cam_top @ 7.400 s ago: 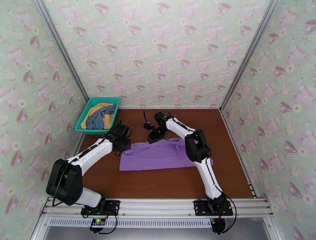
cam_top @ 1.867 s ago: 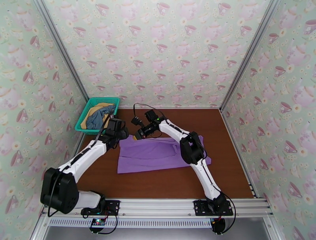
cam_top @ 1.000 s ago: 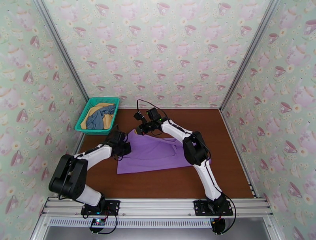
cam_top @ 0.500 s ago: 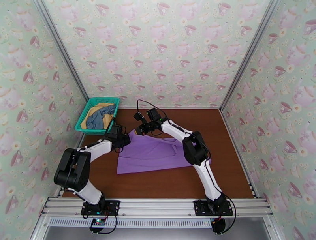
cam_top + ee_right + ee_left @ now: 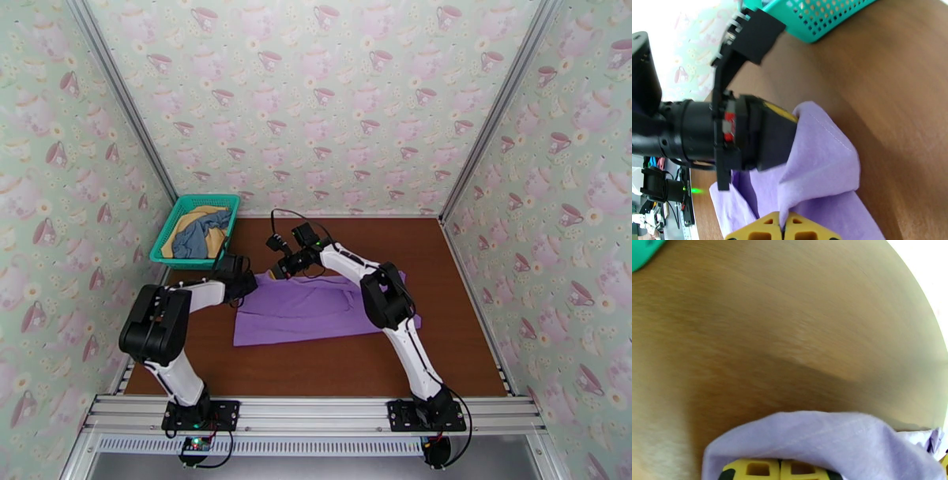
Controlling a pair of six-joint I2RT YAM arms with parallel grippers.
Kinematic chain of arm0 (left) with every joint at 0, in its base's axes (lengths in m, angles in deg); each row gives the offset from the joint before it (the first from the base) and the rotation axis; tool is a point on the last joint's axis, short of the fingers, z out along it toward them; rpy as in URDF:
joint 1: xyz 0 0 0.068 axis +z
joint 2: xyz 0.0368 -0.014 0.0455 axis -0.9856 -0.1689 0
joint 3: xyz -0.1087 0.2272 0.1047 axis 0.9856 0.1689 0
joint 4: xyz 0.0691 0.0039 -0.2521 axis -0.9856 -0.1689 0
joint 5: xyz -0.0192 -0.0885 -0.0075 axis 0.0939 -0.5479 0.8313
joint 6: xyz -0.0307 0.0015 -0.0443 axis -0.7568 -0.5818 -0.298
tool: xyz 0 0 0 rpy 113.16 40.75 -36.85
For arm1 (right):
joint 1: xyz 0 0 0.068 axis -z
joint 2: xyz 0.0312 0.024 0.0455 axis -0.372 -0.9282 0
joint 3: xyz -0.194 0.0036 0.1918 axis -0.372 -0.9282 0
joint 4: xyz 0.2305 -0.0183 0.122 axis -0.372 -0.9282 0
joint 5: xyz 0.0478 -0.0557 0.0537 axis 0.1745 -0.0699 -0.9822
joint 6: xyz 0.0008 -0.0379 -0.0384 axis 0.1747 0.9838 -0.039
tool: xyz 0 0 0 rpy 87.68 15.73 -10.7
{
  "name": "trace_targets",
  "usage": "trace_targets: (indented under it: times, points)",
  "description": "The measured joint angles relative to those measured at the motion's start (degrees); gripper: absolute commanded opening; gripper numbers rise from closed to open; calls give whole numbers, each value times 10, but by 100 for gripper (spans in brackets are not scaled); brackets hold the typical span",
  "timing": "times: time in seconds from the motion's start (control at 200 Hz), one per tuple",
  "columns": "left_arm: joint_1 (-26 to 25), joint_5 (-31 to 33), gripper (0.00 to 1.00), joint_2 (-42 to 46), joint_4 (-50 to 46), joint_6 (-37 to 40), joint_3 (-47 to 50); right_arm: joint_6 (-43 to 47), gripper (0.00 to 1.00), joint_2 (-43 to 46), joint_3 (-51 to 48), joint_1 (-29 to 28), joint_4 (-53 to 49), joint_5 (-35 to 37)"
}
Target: Fold and stack the mixed laundry pile
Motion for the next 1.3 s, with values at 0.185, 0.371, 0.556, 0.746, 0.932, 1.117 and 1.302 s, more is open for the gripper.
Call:
trace_targets:
  times: [0.185,0.371,0.556,0.746,0.932,1.117,1.302]
  points:
    - [7,50,0,52,-15,1,9,26,19,0,-26,-13,-11,-10]
    - [12,68,0,68,-22,3,9,50,39,0,-63,-35,-41,-13]
    - [12,72,0,83,-33,3,14,53,45,4,-99,-47,-38,-17]
    - [12,65,2,136,-59,12,15,8,51,25,-138,-47,5,-20]
    - [12,56,2,174,-97,25,12,-61,53,26,-140,-47,36,-8]
    - [12,54,2,193,-124,31,12,-105,53,25,-101,-47,22,25]
    - [12,54,3,208,-137,33,12,-150,52,18,-50,-47,13,48]
